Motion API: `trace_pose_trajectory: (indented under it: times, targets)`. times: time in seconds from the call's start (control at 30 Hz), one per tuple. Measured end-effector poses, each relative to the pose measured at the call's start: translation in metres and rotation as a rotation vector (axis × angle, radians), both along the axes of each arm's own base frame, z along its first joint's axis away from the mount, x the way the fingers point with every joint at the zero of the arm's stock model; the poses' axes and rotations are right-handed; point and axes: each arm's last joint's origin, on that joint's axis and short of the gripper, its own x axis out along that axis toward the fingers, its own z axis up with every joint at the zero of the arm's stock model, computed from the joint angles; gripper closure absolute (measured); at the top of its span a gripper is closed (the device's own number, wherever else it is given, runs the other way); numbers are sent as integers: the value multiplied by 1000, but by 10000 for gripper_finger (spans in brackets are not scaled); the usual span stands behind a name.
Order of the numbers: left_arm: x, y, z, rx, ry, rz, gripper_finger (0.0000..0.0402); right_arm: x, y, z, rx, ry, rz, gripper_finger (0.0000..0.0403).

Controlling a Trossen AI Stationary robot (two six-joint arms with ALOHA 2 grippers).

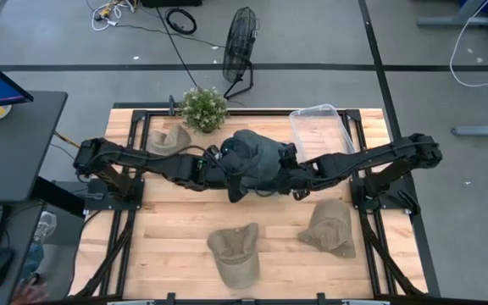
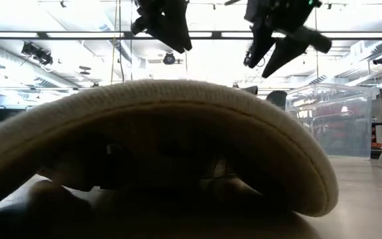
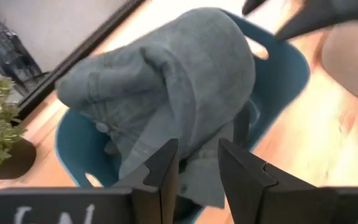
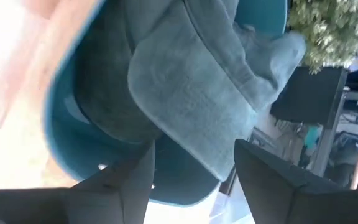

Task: Pick & Place hat
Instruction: Put the dark blue cap into the blue bin

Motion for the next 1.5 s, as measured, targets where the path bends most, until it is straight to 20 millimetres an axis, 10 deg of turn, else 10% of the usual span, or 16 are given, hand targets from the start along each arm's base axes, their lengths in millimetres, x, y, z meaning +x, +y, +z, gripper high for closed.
trace_pose_trajectory:
  times: [0.57,0.9,1.5]
  targets:
    - [0,2,0,7,-2,20,285,7,-23,-57,-223,-33,164,226]
    - [-2,2,-1,11,19,20,285,11,-23,-53,-310,-57,166,385]
    - [-4,3,-3,15,49,21,285,-4,25,-23,-549,-181,169,395]
